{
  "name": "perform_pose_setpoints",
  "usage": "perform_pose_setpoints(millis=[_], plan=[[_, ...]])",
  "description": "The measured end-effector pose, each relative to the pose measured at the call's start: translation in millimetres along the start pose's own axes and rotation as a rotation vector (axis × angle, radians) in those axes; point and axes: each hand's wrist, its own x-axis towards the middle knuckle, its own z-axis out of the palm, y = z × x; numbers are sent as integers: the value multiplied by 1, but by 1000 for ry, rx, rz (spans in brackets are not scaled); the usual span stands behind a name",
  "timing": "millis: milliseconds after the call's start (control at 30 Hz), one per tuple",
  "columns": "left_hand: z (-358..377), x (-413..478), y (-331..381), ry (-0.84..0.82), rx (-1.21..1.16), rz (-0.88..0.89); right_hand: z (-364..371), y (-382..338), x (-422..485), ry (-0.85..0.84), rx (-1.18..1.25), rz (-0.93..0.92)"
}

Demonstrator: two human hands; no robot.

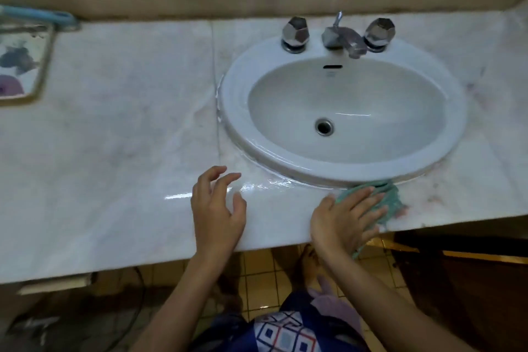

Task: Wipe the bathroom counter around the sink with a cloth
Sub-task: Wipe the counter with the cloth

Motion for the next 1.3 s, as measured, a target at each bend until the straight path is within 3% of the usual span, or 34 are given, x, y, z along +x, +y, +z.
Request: perform_pose_setpoints(millis=[100,233,367,567,633,767,867,933,1000,1100,1167,1233,1300], plan=[[-44,12,-46,8,15,-30,26,-44,-63,-33,-28,-99],[-99,29,-101,36,131,-91,62,-108,-119,-52,-126,-386],[-141,50,-141,82,242,-142,84,-159,-110,-28,-177,-650],[-177,60,-176,107,394,-256,93,-229,-83,-92,-223,-875],[-174,61,-176,105,441,-244,93,-256,-58,-91,-227,-908],[-168,64,-175,133,504,-253,100,-336,-11,-56,-195,-775],[-169,66,-178,151,477,-248,117,-389,-24,-73,-173,-797],[-173,65,-179,199,324,-246,130,-386,-63,-108,-199,-989],[-184,59,-179,301,163,-260,137,-341,-114,-191,-262,-1331],[-208,44,-186,453,240,-323,107,-241,-142,-380,-412,-1916],[-223,30,-200,498,314,-413,87,-227,-100,-404,-487,-2162],[-232,17,-215,483,380,-470,85,-260,-49,-229,-499,-2119],[-237,8,-223,437,427,-515,95,-322,-20,-137,-441,-1787]])
